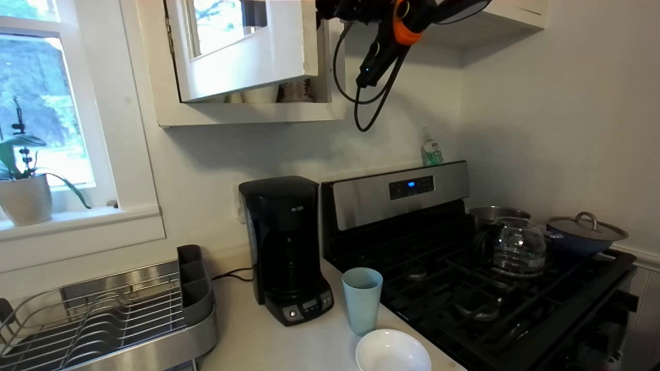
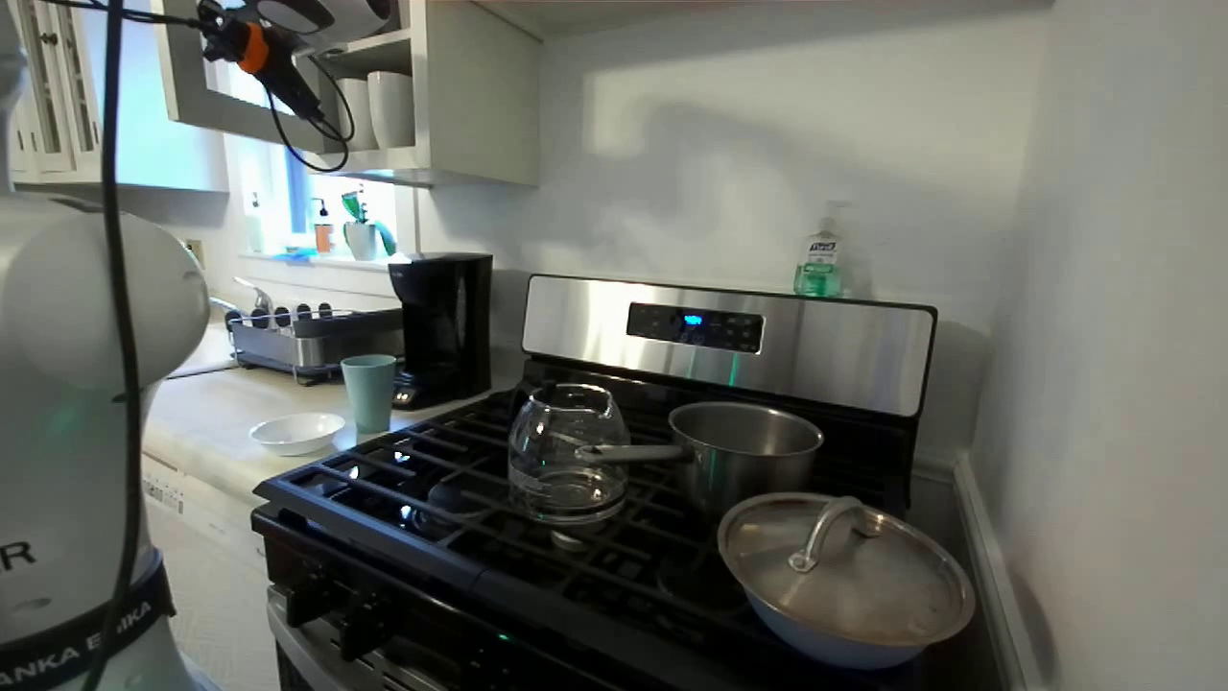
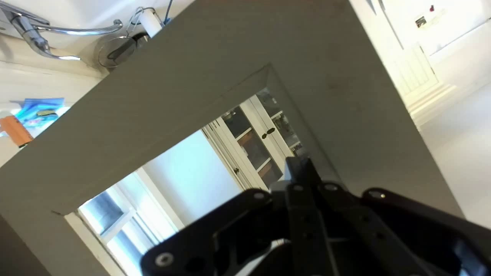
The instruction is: Open the top wall cupboard door
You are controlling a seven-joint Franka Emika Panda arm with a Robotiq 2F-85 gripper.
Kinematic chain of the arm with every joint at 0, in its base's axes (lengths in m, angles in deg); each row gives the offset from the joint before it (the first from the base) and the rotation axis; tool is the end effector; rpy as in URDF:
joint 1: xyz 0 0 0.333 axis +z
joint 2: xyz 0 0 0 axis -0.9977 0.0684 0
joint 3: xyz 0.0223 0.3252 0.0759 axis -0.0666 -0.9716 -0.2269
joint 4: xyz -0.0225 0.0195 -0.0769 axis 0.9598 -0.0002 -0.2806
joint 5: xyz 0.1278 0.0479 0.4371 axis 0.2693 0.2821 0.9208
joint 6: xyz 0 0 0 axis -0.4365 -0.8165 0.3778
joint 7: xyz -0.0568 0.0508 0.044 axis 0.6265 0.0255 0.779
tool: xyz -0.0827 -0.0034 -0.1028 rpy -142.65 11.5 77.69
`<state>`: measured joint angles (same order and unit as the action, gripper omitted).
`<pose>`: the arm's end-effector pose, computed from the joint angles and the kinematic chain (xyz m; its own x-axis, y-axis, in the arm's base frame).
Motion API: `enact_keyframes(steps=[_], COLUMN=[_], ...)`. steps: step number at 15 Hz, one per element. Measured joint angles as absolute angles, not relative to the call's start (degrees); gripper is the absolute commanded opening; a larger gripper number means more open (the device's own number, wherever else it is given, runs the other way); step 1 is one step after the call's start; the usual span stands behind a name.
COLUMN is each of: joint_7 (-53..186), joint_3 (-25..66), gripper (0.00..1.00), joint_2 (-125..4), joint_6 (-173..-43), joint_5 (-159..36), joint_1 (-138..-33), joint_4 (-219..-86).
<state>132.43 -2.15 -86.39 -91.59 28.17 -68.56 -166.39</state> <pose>0.4496 0.4435 0.6726 0.5132 0.2113 0.8318 0.8467 0.0338 -0.5310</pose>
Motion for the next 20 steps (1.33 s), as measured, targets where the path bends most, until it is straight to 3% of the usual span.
enact_keyframes(steps=[10, 17, 18, 19, 20], joint_7=[127.4, 106.9, 103.3, 99.8, 96.4], joint_3=[-4.8, -4.4, -4.2, -3.9, -3.6], gripper=[0.0, 0.0, 0.26, 0.22, 0.32], joint_2=[-80.6, -91.1, -93.4, -95.8, -98.3], joint_6=[-93.0, -102.3, -102.3, -102.2, -102.0], joint_5=[28.2, 23.5, 21.1, 18.5, 15.6], joint_1=[-66.6, -67.0, -67.2, -67.5, -67.8], joint_4=[-160.6, -168.4, -170.3, -172.2, -174.1])
